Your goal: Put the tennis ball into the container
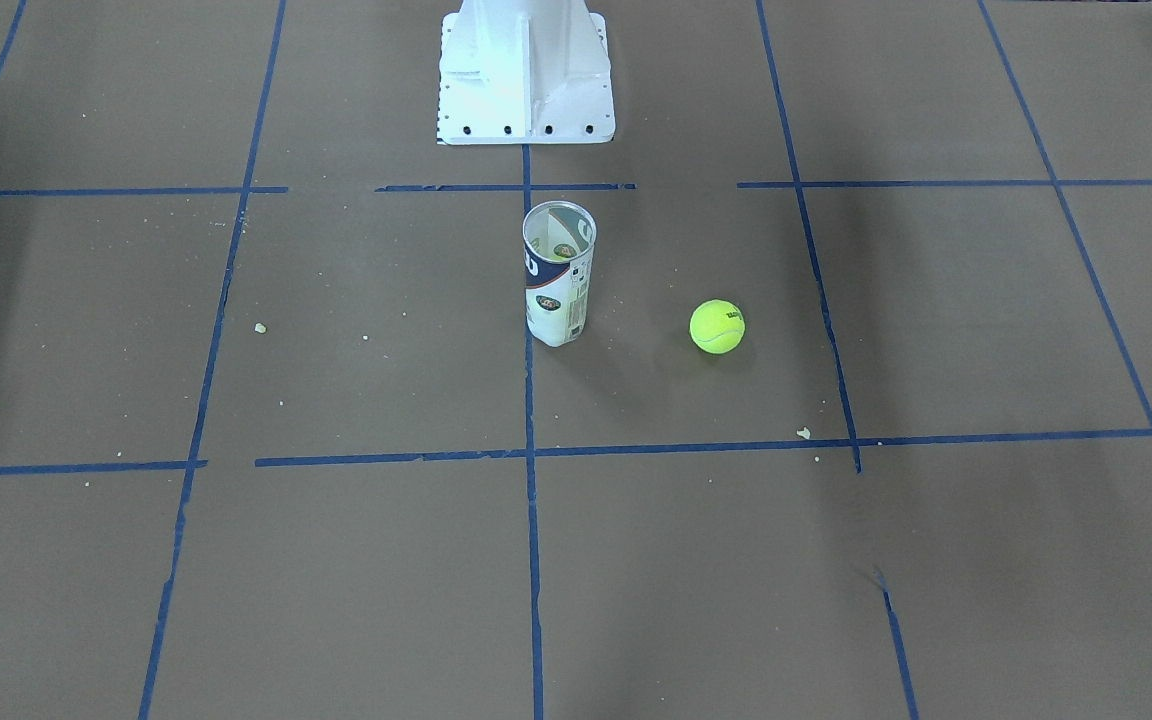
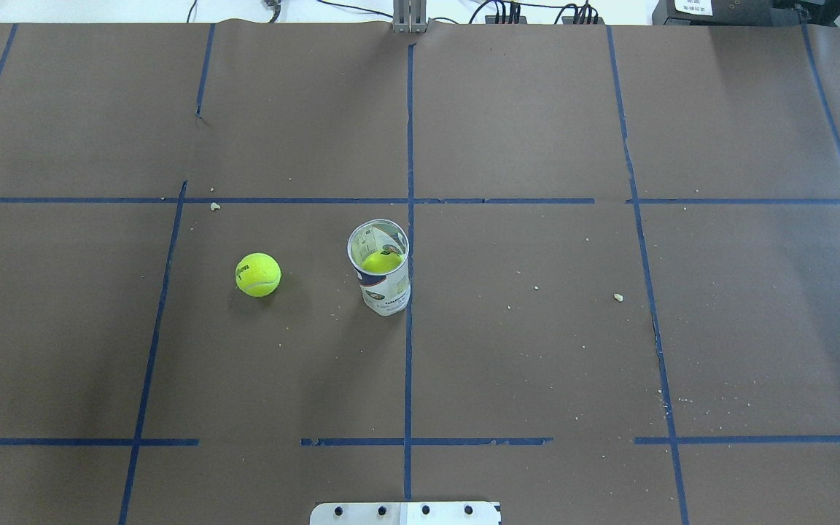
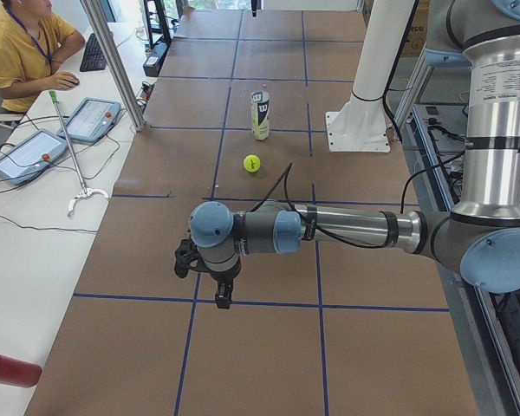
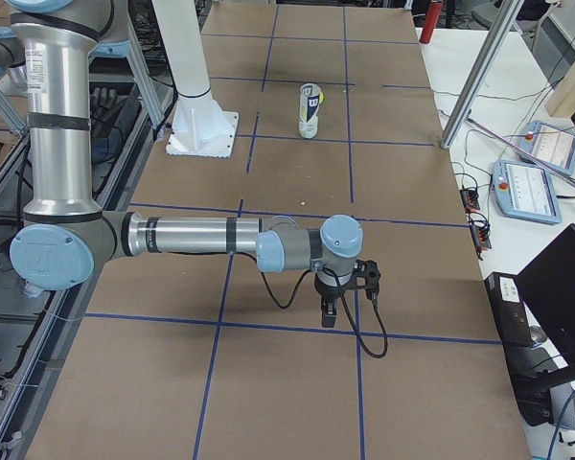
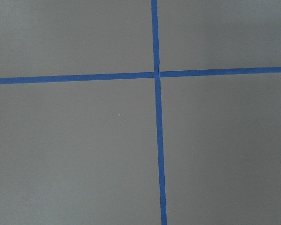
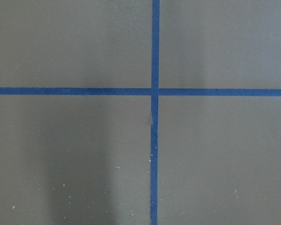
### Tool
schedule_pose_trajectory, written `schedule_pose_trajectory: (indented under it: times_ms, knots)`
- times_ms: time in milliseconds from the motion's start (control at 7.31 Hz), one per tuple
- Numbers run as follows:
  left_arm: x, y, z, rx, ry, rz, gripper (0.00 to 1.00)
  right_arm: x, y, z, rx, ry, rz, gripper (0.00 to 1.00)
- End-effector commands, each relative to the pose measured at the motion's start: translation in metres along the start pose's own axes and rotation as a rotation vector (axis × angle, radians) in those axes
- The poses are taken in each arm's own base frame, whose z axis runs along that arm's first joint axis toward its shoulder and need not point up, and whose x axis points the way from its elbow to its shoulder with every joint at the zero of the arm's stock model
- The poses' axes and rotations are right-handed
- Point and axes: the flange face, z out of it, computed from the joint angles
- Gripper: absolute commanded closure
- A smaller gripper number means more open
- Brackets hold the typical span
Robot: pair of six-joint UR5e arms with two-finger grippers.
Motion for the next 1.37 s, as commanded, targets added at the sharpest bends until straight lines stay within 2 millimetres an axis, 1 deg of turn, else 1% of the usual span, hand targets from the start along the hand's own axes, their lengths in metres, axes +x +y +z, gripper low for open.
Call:
schedule_pose_trajectory:
  times_ms: [0, 137, 274, 411, 547, 684, 821, 958, 1095, 1232]
  knots:
    - [0.008, -0.006, -0.009, 0.016, -0.008, 0.016, 0.0, 0.0, 0.0, 0.0, 0.0, 0.0, 0.0, 0.0]
    - [0.006, -0.007, -0.007, 0.012, -0.009, 0.006, 0.0, 0.0, 0.0, 0.0, 0.0, 0.0, 0.0, 0.0]
    - [0.004, -0.004, -0.006, 0.009, -0.008, -0.011, 0.0, 0.0, 0.0, 0.0, 0.0, 0.0, 0.0, 0.0]
    - [0.0, -0.004, -0.002, 0.013, -0.001, 0.003, 0.0, 0.0, 0.0, 0.0, 0.0, 0.0, 0.0, 0.0]
    - [-0.001, -0.003, -0.002, 0.017, 0.0, 0.01, 0.0, 0.0, 0.0, 0.0, 0.0, 0.0, 0.0, 0.0]
    - [0.002, -0.005, -0.004, 0.023, -0.005, 0.011, 0.0, 0.0, 0.0, 0.0, 0.0, 0.0, 0.0, 0.0]
    - [0.017, -0.012, 0.0, 0.027, 0.007, 0.054, 0.0, 0.0, 0.0, 0.0, 0.0, 0.0, 0.0, 0.0]
    - [0.058, -0.02, 0.022, 0.001, 0.087, 0.066, 0.0, 0.0, 0.0, 0.0, 0.0, 0.0, 0.0, 0.0]
    - [0.108, -0.034, 0.038, -0.017, 0.121, 0.051, 0.0, 0.0, 0.0, 0.0, 0.0, 0.0, 0.0, 0.0]
    - [0.144, -0.042, 0.027, 0.062, 0.104, 0.042, 0.0, 0.0, 0.0, 0.0, 0.0, 0.0, 0.0, 0.0]
